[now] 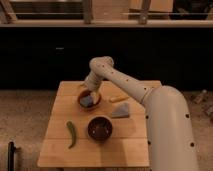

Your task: Place sponge in red bowl

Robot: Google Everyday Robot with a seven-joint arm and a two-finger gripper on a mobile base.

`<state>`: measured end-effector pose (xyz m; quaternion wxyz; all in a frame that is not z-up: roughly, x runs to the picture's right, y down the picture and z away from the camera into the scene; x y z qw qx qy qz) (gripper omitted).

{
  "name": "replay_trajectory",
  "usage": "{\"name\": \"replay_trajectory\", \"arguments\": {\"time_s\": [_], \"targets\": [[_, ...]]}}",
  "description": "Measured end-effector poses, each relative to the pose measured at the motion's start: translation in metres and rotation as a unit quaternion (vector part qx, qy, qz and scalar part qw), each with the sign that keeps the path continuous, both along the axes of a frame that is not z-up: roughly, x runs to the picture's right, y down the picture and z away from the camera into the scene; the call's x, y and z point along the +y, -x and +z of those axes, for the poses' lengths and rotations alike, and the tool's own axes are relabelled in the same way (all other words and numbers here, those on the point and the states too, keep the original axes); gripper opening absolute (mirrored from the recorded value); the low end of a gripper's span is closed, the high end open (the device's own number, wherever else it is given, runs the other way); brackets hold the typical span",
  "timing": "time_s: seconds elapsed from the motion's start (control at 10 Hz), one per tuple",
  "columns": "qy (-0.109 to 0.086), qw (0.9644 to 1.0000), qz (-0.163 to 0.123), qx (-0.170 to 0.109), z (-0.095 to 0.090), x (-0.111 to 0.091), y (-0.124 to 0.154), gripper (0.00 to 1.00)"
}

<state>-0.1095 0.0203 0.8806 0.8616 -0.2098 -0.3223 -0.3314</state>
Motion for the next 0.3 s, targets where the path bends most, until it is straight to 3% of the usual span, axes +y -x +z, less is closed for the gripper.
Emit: {"name": "replay_trajectory", "arguments": {"time_s": [0.3], "targets": [[-0.014, 0.9997, 0.003, 0.022, -0.004, -0.025, -0.018, 0.8]]}}
